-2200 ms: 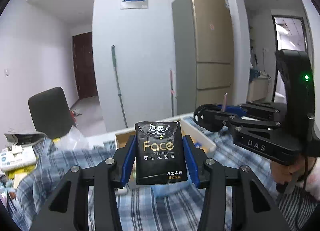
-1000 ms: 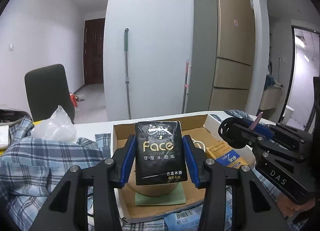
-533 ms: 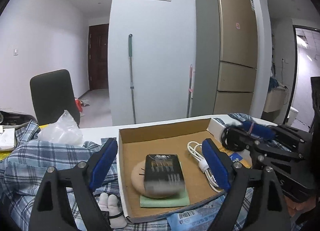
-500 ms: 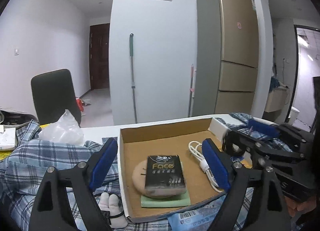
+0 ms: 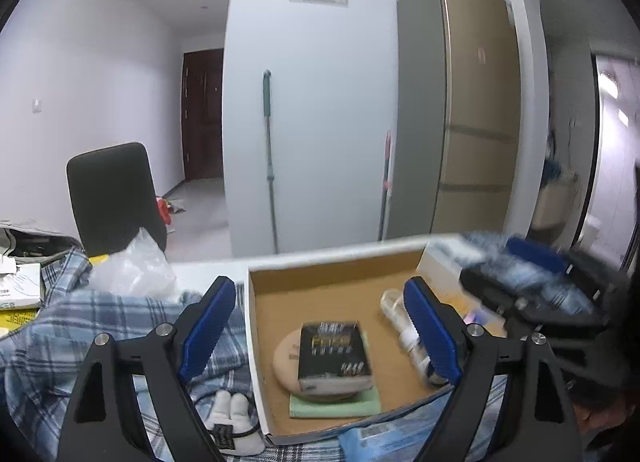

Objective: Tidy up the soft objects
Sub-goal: 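Open the left gripper onto the tan disc while the right gripper drops the black cable into the box, then move the right gripper to the blue wet-wipe packet and grasp it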

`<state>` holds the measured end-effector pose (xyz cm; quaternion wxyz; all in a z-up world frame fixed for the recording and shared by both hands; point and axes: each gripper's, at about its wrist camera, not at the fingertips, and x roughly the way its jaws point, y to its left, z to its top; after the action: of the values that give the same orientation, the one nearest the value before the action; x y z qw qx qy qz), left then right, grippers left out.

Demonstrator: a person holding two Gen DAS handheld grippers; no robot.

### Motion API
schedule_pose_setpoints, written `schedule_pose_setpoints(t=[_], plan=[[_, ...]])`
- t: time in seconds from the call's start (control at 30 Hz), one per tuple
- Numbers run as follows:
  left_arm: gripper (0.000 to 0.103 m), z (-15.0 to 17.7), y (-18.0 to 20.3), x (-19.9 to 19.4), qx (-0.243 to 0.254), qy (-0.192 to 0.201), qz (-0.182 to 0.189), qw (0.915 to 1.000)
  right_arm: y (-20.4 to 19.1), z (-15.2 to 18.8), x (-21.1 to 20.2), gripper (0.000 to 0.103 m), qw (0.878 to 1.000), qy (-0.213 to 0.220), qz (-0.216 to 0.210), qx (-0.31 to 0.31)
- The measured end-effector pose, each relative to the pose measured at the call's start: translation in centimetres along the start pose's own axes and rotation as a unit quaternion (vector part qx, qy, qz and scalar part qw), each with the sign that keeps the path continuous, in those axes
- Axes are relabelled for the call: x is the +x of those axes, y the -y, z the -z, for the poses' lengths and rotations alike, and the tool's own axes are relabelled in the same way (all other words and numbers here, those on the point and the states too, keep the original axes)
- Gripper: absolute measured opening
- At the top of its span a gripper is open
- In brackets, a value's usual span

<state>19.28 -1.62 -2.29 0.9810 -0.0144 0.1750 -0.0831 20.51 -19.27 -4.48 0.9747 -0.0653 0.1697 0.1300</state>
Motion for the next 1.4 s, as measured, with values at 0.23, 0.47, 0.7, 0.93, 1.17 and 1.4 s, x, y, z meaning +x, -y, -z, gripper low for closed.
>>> schedule_pose_setpoints(t=[0.23,0.47,0.7,0.93,1.17,1.4], plan=[[0.088,-4.7,-1.2,-7.3,-0.020,0.027,-0.009,0.9994,0.1,-5.2,-5.6,0.066,0.999,0.029,-0.003,0.026],[0.088,-3.9,-1.7,-13.3,-0.017,0.037,0.002,0.9992,-1.3,-6.1,-8.4,0.066,0.995,-0.040,-0.022,0.085],[0.089,-1.3,-2.4,-15.2,-0.004,0.040,-0.002,0.9992,-3.2,-3.8,-8.0,0.071,0.990,-0.088,-0.013,0.114],[0.103,1.2,-4.0,-13.3,0.001,0.035,-0.023,0.9991,-5.7,-1.1,-5.6,0.086,0.988,-0.120,-0.007,0.094],[0.103,2.8,-6.7,-11.7,-0.040,0.014,-0.028,0.9987,-7.4,1.4,-3.1,0.100,0.984,-0.165,-0.005,0.067],[0.103,3.3,-6.9,-10.9,-0.030,-0.002,-0.045,0.9985,-8.9,3.1,0.0,0.101,0.967,-0.249,-0.007,0.055]])
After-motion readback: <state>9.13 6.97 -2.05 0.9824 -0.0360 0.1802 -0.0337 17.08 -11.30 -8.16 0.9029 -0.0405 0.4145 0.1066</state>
